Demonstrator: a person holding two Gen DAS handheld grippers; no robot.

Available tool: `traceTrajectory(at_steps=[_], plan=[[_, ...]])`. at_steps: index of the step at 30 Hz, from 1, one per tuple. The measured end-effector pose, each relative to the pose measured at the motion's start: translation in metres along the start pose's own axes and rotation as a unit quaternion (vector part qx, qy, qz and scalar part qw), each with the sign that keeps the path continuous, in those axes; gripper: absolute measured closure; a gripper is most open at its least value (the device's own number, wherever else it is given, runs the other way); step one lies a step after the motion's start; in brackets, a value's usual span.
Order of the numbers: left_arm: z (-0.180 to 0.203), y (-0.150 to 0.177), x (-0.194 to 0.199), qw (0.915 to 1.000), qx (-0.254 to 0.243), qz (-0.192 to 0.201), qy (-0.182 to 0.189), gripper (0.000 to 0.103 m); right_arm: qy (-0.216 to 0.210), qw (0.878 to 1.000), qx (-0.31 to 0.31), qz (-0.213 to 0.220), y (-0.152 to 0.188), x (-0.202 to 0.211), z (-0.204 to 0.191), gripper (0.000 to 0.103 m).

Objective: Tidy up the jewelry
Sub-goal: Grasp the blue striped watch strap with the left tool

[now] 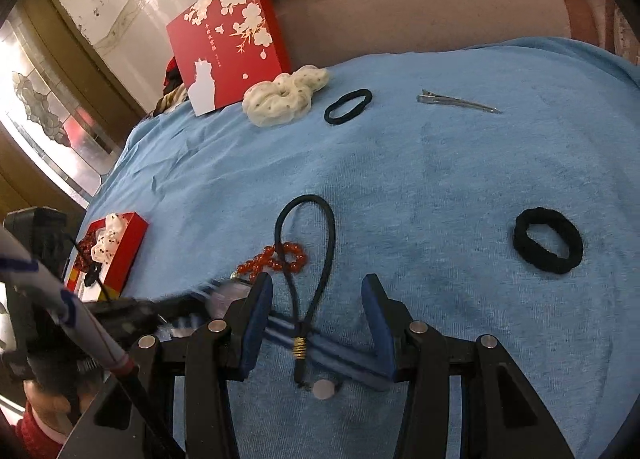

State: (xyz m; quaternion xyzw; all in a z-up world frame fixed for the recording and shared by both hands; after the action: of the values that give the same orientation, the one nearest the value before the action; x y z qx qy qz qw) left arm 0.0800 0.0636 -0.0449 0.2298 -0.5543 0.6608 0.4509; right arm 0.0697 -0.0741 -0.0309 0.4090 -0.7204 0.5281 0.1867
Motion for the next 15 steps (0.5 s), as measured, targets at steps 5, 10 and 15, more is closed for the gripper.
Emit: traceTrajectory(at_steps=[5,10,15], plan=[[-0.041,-0.008,0.018,0.9988,0.039,0.015,-0.027,0.102,0.010,1.000,0.018,-0.006,0.003,-0.008,-0.006,0.052],[-0.046,-0.005,0.025,0.9994,0.024,0.012,-0.023,0.096,0.008,1.000,0.022,-0.011,0.007,-0.017,-0.013,0.052],[-0.049,-0.007,0.026,0.9990,0.016,0.029,-0.031,0.068,0.011,1.000,0.024,-0.009,0.005,-0.026,-0.019,0.052]])
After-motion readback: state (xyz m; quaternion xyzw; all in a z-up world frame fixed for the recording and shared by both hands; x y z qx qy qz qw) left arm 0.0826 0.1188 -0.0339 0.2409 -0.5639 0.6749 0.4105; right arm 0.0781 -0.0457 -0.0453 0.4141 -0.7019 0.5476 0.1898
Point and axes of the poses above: each gripper's, at about its wrist camera, not at the fingertips, and x roughly against the way its jaws point, z to its right, y to its underside, the point moved 8 cm from there along -x, roughly the way its jaws point, and after that the axes turned 4 degrees about z, right-handed, at the moved point
